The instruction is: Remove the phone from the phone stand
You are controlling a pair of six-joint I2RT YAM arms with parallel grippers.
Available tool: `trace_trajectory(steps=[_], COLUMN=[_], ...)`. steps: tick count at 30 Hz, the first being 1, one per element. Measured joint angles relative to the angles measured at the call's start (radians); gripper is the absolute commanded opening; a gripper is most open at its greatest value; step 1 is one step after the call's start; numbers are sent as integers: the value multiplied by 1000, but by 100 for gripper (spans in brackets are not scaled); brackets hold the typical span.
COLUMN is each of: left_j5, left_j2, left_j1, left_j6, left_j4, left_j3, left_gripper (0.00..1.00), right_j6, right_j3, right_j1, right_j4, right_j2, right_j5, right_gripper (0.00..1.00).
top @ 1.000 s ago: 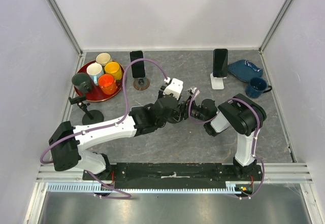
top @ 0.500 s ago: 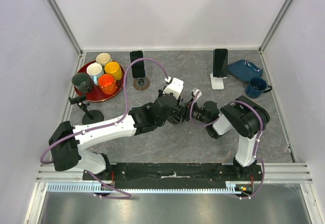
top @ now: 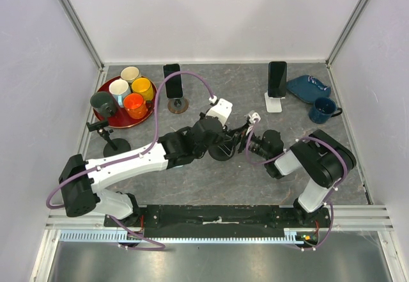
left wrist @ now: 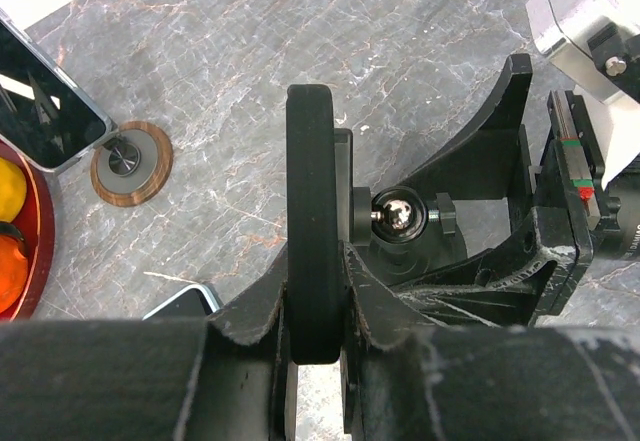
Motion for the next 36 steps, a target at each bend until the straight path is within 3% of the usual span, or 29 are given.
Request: trace_trajectory(steps=[10,22,25,28,29,32,36], left_j5=[16,45,43,44,44,26,20], left_j2=[-5,41,51,53,53,53,49], left_j1=[0,1,1,1,1,4,10], left_j6=[-15,-68,-81,-93,-97,-105,-109], left_j4=[-27,-192,-222,-237,-237,-225,-208], left_j3=[8,124,146,152,152,153,147], left_gripper=[2,2,2,9,12,23,41], right_j6=[-68,-174,-189,-207,-211,-291,-306], right_j3=[-3,1,1,2,2,2,2], right_j1=[48,114,125,133,134,144,153], right_j4=[-1,0,-1,-1,-1,18,26], right_j2=[-3,4,13,14,14,16,15], right_j5=[57,161,177,189,188,187,187], right_gripper=[83,63,53,31,18,0,0])
